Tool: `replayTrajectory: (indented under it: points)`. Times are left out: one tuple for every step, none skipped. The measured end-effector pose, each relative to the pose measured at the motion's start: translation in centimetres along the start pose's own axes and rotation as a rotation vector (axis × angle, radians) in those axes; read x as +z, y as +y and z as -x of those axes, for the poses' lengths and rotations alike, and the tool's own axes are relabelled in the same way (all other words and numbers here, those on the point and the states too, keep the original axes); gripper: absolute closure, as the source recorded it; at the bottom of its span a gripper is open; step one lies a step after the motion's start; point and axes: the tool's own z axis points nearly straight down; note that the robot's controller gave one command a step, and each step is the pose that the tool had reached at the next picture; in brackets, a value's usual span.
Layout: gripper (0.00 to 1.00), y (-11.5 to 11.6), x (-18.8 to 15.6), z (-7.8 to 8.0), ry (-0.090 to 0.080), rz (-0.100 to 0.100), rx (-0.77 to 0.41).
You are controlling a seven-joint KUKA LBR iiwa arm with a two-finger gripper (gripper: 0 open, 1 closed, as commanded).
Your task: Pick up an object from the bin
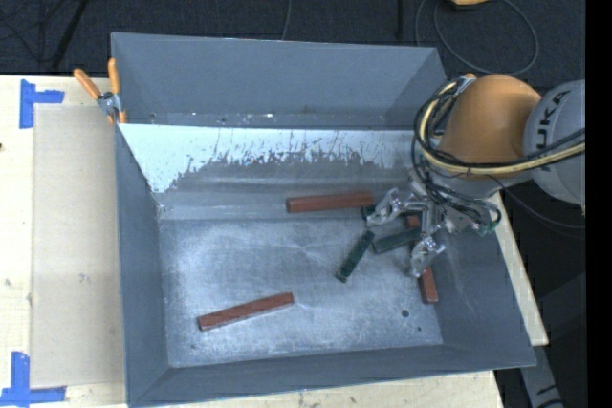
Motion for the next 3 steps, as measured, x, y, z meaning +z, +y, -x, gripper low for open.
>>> replayTrajectory:
  points:
    - [0.00,0.7,0.0,-0.4,-0.004,0.010,0.188]
    - [1.00,-1.3,-0.1,-1.3,-0.027,-0.021,0.210]
    - [1.00,-1.3,-0.1,-1.3,-0.027,-0.021,0.210]
